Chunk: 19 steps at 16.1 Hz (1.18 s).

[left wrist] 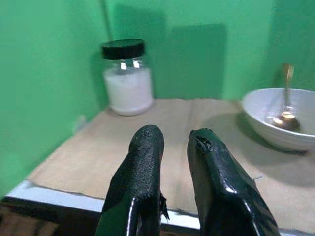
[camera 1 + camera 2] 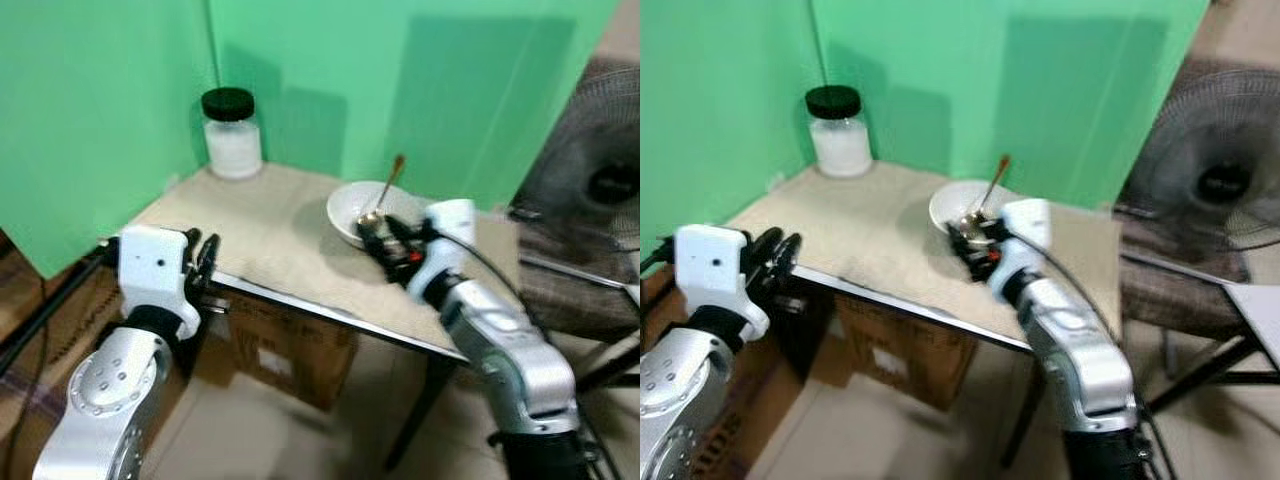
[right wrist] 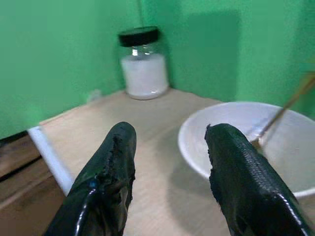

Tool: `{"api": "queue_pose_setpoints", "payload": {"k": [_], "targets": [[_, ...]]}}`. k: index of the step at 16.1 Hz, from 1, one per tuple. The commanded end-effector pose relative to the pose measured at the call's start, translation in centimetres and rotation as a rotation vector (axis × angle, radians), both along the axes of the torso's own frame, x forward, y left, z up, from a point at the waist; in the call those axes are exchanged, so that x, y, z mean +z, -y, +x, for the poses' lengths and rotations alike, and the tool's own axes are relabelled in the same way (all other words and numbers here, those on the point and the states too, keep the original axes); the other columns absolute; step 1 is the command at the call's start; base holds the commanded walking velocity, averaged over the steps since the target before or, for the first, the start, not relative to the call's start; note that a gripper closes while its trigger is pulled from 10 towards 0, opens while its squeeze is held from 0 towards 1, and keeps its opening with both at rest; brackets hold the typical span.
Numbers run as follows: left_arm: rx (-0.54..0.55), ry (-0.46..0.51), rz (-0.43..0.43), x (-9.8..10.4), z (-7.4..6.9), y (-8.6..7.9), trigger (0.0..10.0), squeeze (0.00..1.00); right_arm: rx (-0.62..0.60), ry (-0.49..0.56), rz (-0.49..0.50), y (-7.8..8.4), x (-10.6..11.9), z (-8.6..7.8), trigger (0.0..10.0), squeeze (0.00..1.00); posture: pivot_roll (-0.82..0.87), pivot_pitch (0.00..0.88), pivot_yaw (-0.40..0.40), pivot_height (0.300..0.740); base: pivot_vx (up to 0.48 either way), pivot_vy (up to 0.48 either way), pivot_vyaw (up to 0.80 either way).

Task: Setting the table

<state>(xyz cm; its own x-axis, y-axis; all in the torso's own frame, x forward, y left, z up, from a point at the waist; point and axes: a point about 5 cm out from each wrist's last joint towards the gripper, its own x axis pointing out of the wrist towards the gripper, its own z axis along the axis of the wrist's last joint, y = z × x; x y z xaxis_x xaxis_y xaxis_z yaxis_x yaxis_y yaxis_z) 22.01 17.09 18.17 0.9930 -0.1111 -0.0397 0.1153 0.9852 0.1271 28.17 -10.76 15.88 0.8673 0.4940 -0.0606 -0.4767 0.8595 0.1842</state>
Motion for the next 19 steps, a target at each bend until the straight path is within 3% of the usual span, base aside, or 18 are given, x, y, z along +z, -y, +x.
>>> {"api": "queue_pose_setpoints", "payload": {"k": [1,8,12,17,18,19], "targets": [[0.01,-0.003,0.011,0.0,-0.1,-0.5,10.0,0.0,0.036,0.019,0.015,-1.0,0.6,-0.3,10.0,0.0,0.02,0.0,-0.014,0.74,0.307,0.0,0.0],[0.011,0.007,0.006,-0.1,0.1,-0.4,10.0,0.0,0.024,0.029,0.003,-0.7,0.8,-0.1,10.0,0.0,0.02,0.0,-0.032,0.74,0.306,0.0,0.0],[-0.018,-0.013,0.026,-0.3,-0.3,-0.5,10.0,0.0,0.025,0.042,0.001,-1.0,1.4,-0.1,10.0,0.0,0.03,0.0,-0.003,0.74,0.307,0.0,0.0],[-0.073,-0.034,0.041,-0.6,-0.6,0.0,10.0,0.0,-0.043,-0.021,-0.03,-0.4,0.8,0.6,10.0,0.0,0.03,0.0,0.007,0.74,0.242,0.0,0.0],[-0.083,-0.036,0.042,-0.7,-0.6,0.1,10.0,0.0,-0.048,-0.031,-0.013,-0.4,0.8,0.6,10.0,0.96,0.03,0.0,0.007,0.74,0.0,0.0,0.0],[-0.105,-0.041,0.057,-0.8,-0.6,0.3,10.0,0.0,-0.074,-0.051,-0.003,-0.2,0.9,1.0,10.0,1.0,0.02,0.0,0.005,0.74,0.0,0.0,0.0]]}}
